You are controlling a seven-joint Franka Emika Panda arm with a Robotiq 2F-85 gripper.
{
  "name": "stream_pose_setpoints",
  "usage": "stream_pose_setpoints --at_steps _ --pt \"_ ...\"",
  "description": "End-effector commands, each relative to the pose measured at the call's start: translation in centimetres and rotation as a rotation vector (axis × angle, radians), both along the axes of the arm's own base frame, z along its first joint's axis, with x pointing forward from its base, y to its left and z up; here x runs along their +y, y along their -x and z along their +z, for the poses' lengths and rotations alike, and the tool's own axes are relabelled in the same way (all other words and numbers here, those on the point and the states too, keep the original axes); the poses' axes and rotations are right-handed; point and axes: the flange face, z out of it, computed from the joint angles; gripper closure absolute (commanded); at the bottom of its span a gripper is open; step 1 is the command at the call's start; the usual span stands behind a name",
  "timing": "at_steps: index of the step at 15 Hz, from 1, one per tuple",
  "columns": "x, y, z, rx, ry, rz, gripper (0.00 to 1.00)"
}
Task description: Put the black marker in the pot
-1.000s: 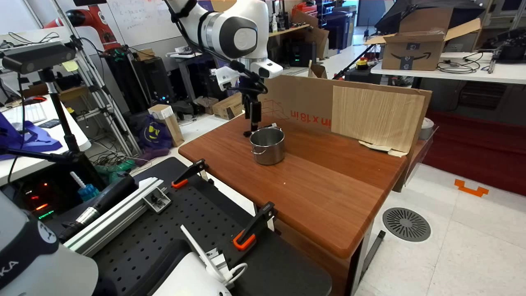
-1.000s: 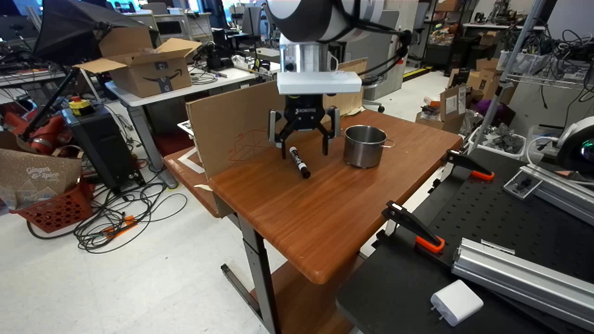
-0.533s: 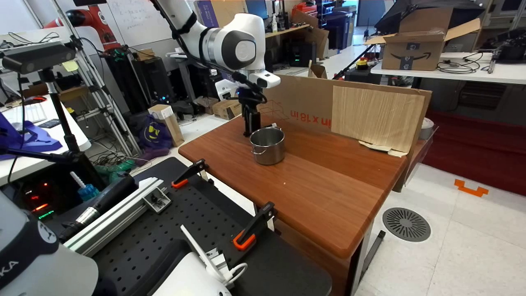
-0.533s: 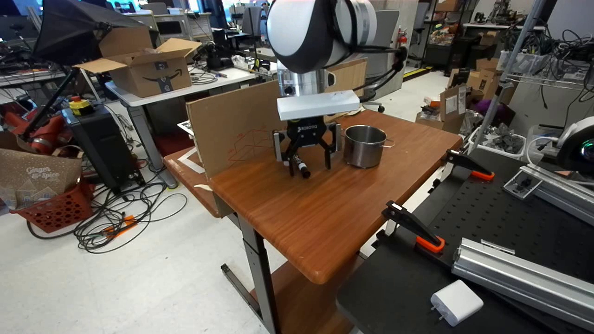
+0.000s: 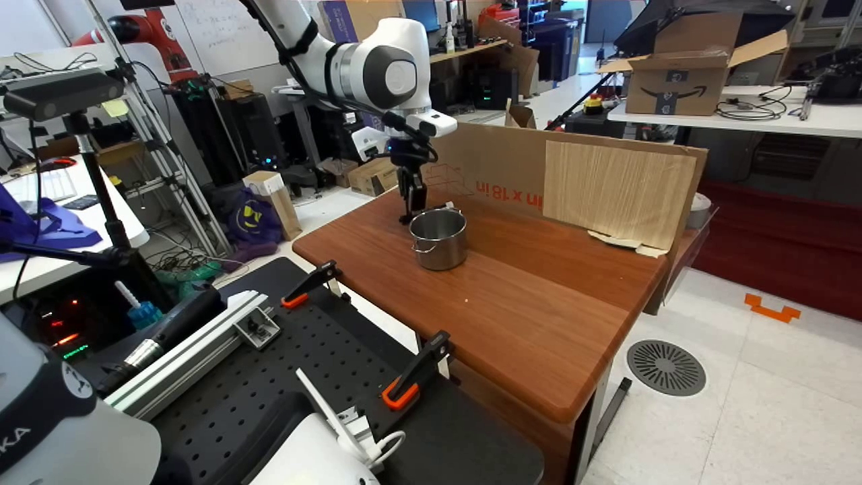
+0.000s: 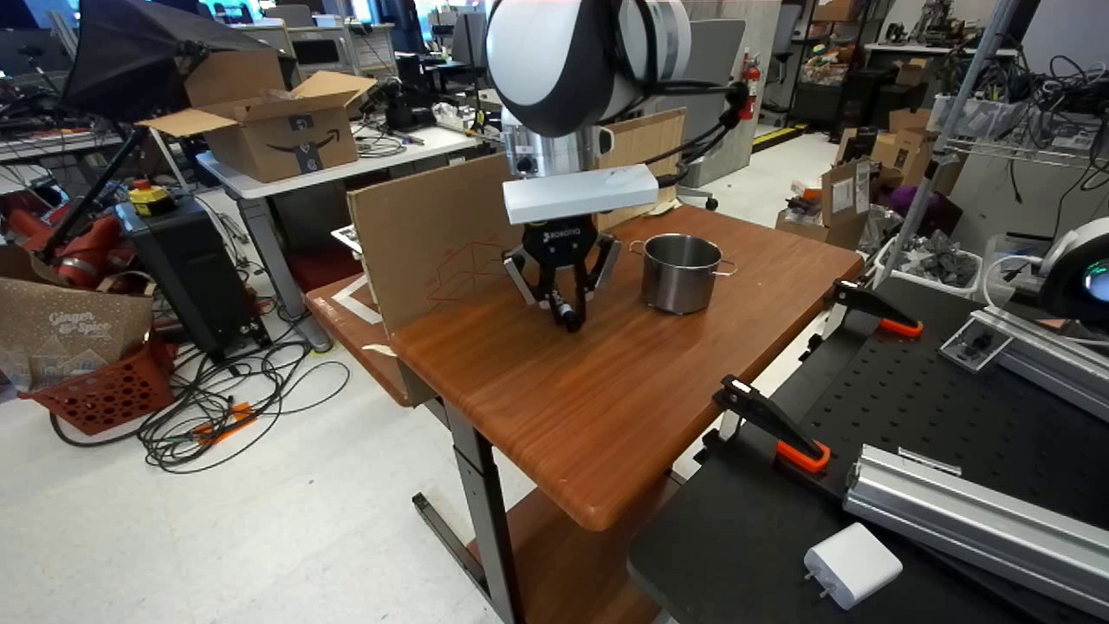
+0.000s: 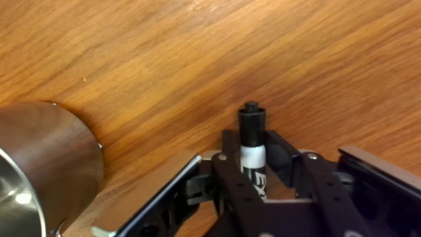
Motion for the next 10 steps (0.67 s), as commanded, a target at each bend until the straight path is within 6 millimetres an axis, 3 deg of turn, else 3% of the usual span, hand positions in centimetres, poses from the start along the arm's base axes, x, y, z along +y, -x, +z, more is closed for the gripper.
stream_pose_setpoints --at_steps 1,5,10 --pt "0.4 -0.2 0.3 -0.03 0.023 0.012 0.99" --pt "0.7 0.6 1.9 -0.009 -0.001 0.04 0.95" --pt "0.1 1.8 7.3 0.016 -0.074 0.086 0.95"
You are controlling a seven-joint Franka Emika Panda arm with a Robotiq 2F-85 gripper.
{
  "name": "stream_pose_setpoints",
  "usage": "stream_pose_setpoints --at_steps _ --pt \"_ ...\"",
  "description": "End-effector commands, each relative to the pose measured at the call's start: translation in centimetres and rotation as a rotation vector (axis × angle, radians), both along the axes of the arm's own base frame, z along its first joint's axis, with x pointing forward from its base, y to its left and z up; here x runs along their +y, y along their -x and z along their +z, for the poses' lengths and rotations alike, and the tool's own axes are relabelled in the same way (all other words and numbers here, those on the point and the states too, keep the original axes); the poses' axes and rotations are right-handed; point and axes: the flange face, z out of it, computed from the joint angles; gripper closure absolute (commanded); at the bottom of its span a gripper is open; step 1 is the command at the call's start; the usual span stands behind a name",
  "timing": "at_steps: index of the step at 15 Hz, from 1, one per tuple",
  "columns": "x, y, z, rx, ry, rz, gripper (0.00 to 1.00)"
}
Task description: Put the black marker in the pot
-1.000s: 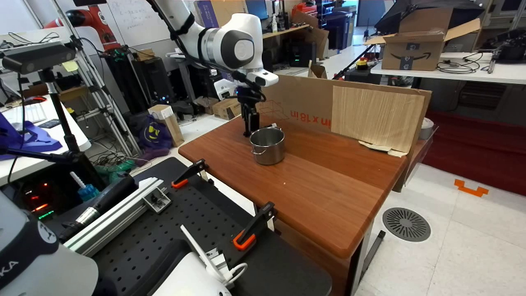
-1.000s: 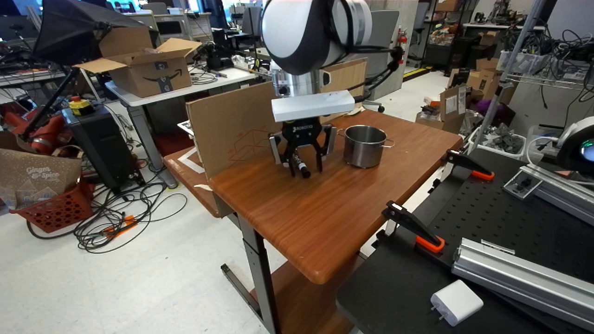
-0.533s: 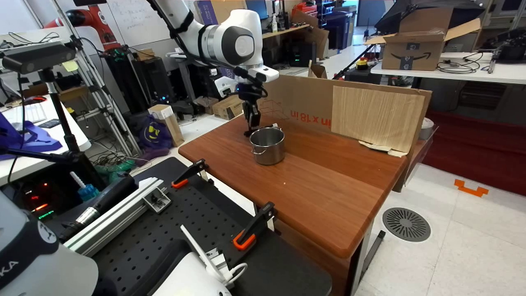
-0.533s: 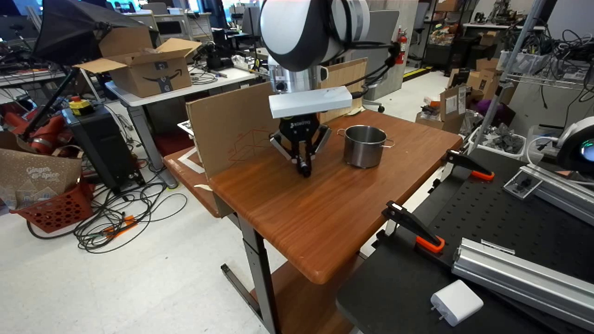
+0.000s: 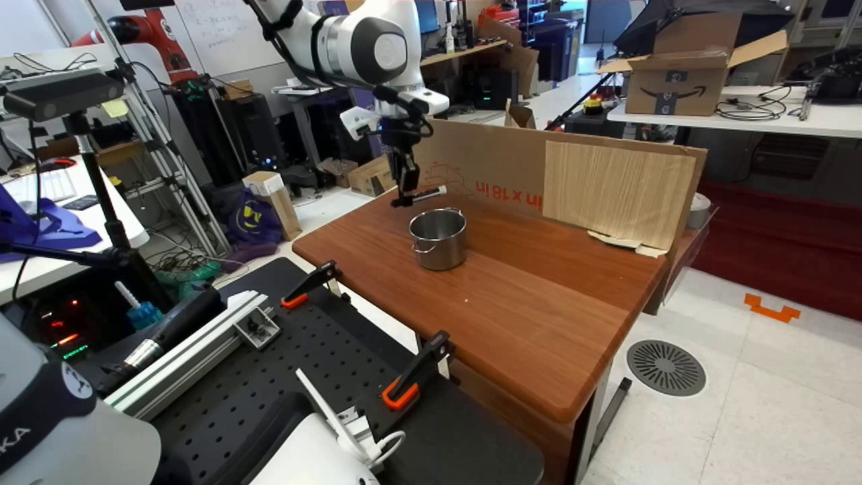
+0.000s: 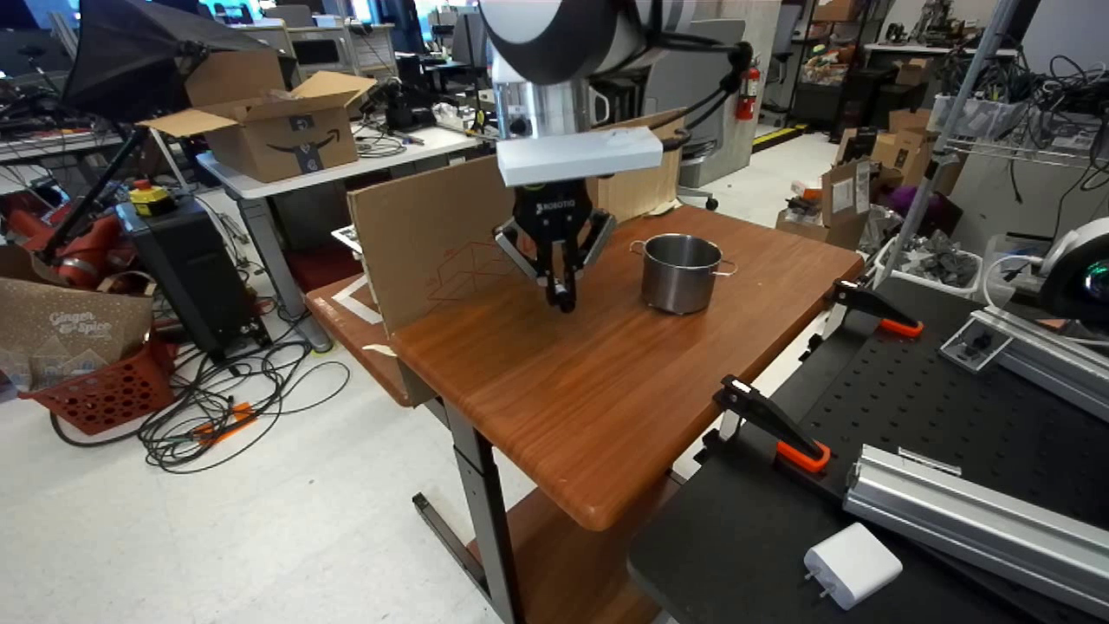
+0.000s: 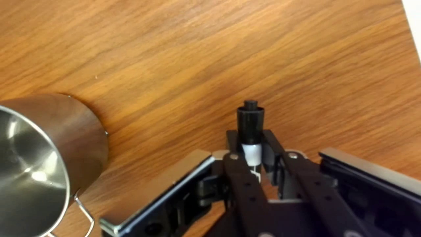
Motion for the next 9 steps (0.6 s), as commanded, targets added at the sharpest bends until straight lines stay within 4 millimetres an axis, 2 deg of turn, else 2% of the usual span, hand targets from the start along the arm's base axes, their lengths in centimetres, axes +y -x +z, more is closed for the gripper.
stream_pose_setpoints --at_steps 1,3,5,9 --pt "-1.3 1.4 4.5 0.046 -0.063 0.035 0.95" --pt "-2.6 1.8 7.0 0.081 -0.087 0.041 0.95" --pt "-4.3 2.2 8.6 0.142 -0.114 0.041 0.95" --pt "-7.6 3.0 9.3 0.285 -0.145 0.02 0.95"
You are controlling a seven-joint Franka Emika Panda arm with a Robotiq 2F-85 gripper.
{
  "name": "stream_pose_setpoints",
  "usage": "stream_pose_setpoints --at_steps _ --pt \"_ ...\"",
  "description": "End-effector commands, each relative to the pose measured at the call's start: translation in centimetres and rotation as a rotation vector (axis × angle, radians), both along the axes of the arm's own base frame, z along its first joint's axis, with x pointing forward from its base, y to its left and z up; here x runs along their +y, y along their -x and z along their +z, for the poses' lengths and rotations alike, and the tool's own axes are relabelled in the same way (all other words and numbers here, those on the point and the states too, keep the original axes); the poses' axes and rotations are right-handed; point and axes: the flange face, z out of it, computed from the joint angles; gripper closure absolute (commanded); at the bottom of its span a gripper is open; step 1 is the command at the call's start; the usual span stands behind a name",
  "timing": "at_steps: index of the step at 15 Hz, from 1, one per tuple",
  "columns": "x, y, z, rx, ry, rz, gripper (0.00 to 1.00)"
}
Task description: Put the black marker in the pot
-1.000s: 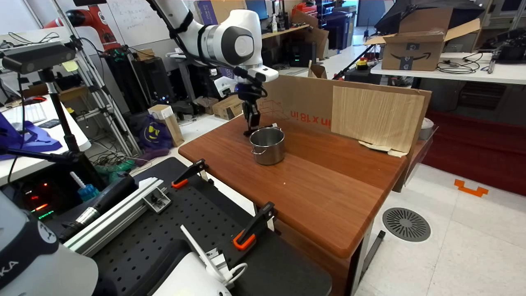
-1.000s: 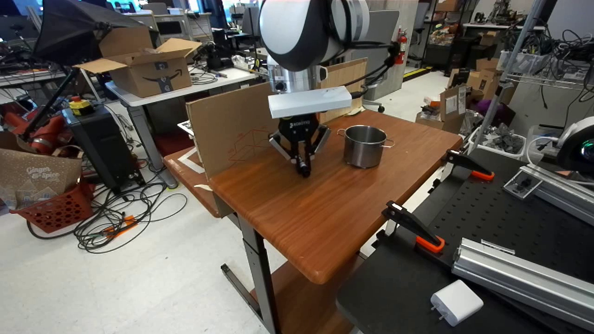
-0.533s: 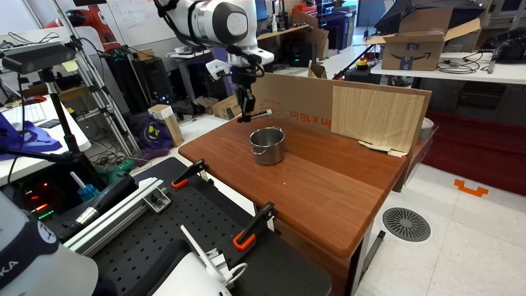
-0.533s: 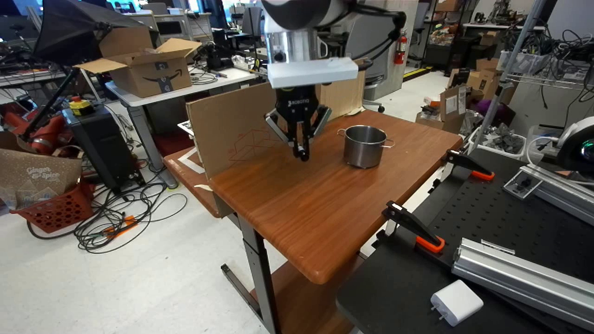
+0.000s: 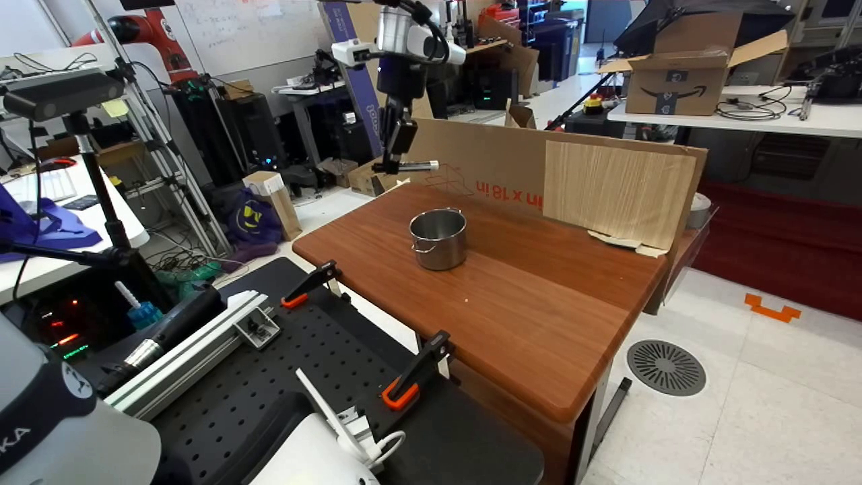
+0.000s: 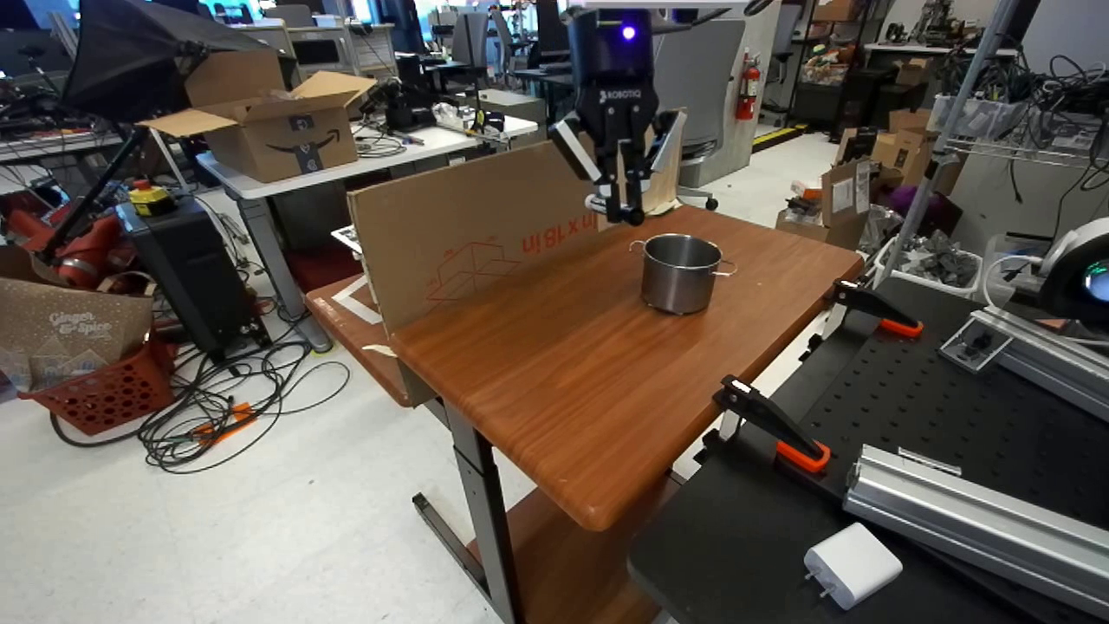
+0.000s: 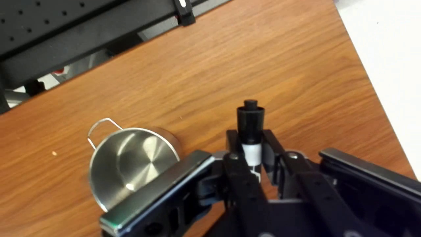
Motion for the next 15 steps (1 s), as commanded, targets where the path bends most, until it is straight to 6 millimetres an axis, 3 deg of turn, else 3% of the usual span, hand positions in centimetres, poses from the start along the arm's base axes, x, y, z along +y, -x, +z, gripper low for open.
stream_pose_setpoints --at_steps 1,9,15 --pt "-1.9 0.8 0.1 0.124 -0.042 -0.003 0.95" --pt "-5.0 1.8 -0.8 0.279 -0.056 -0.034 0.95" --pt "-7.1 0.4 -2.4 0.286 -0.074 -0.085 0.95"
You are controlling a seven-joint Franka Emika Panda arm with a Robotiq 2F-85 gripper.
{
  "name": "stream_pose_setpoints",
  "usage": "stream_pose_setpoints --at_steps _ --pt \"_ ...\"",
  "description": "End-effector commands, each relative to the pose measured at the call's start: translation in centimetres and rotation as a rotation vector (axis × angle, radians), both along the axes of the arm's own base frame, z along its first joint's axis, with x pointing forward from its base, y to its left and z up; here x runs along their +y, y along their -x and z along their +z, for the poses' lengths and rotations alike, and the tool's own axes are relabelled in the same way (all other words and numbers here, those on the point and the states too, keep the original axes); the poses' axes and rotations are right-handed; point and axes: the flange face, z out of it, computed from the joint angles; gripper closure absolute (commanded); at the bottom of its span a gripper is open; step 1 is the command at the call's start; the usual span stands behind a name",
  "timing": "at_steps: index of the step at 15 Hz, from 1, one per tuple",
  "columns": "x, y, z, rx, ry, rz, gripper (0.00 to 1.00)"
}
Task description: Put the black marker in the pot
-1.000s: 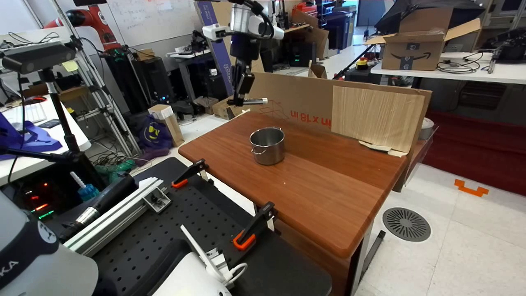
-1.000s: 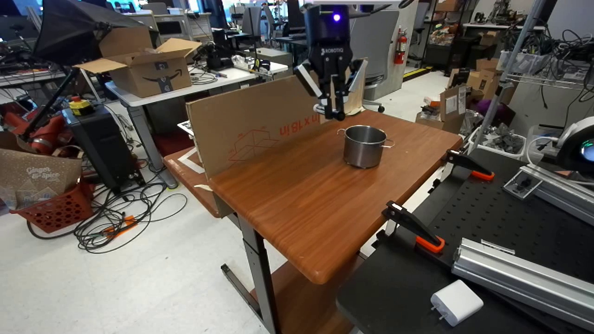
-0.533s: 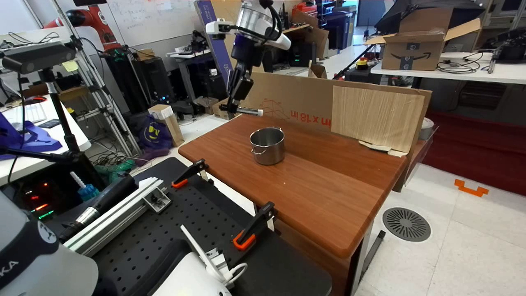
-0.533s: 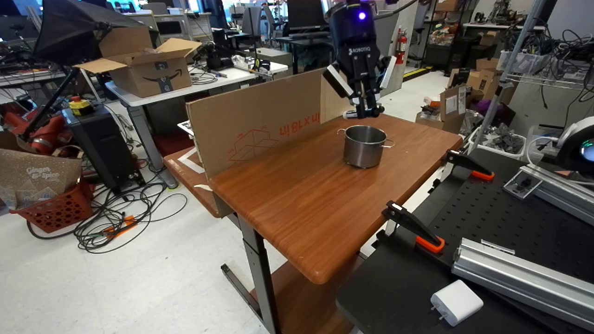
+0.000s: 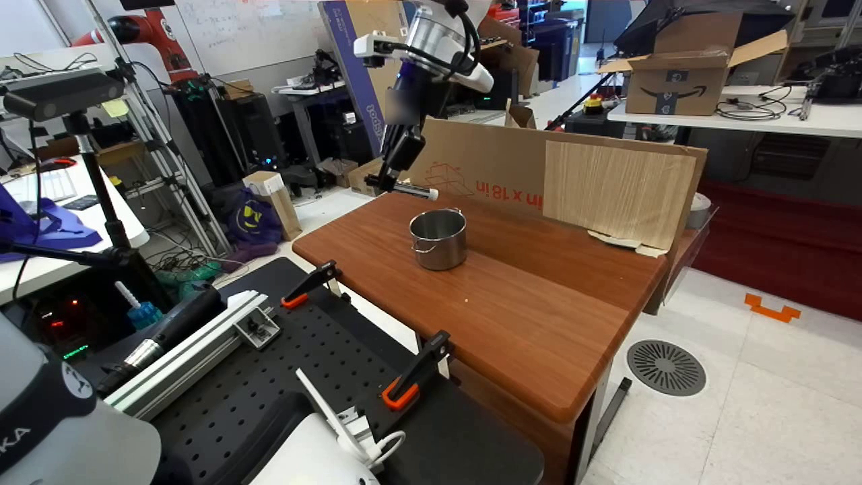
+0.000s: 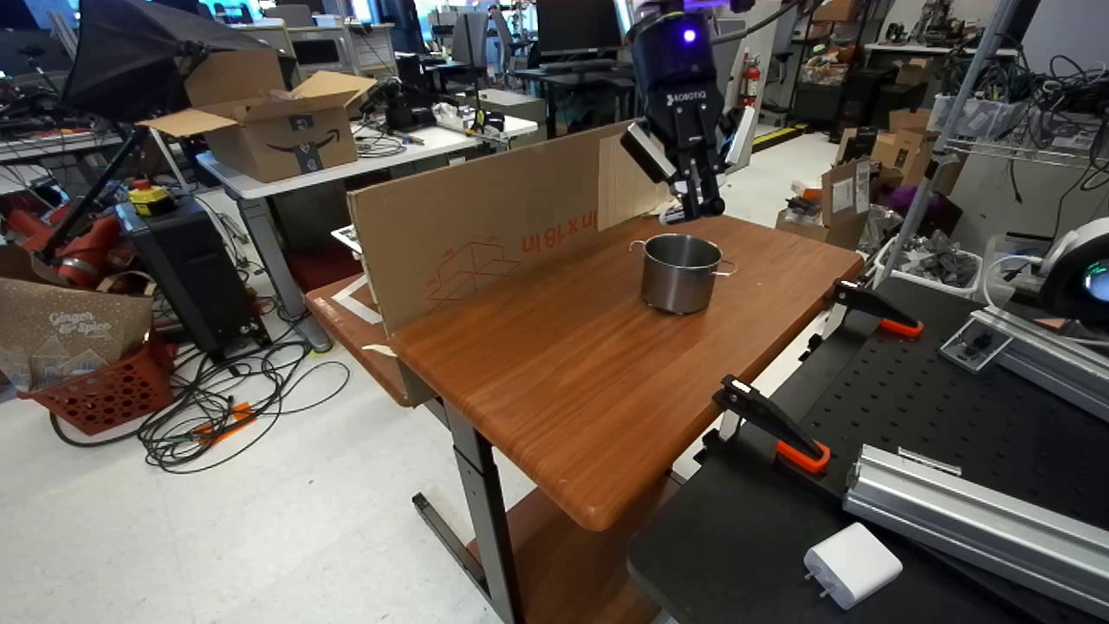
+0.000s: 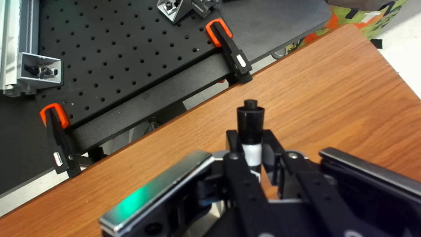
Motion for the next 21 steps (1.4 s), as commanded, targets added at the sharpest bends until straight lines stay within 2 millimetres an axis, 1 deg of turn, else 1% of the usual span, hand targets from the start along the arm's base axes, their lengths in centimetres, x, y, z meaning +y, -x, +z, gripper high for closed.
stream_pose_setpoints --at_steps 1,6,7,13,18,19,20,21 --pt "-0.7 -1.1 -1.0 0.029 -0.04 -0.02 0.95" --pt "-0.8 -1.8 -4.1 0.08 -0.036 -0.036 0.95" --pt "-0.9 -2.0 -4.5 0.086 -0.036 -0.039 0.95" --pt "-2.5 -3.2 -5.6 0.109 -0.056 -0.069 0.95" --pt "-3.2 -3.8 -7.2 0.151 -0.063 -0.095 0.95" --pt "-3.2 -3.9 -7.5 0.159 -0.061 -0.092 0.55" --pt "-3.1 -4.0 -7.6 0.161 -0.057 -0.087 0.54" --pt "-3.0 -4.1 -7.7 0.166 -0.06 -0.086 0.47"
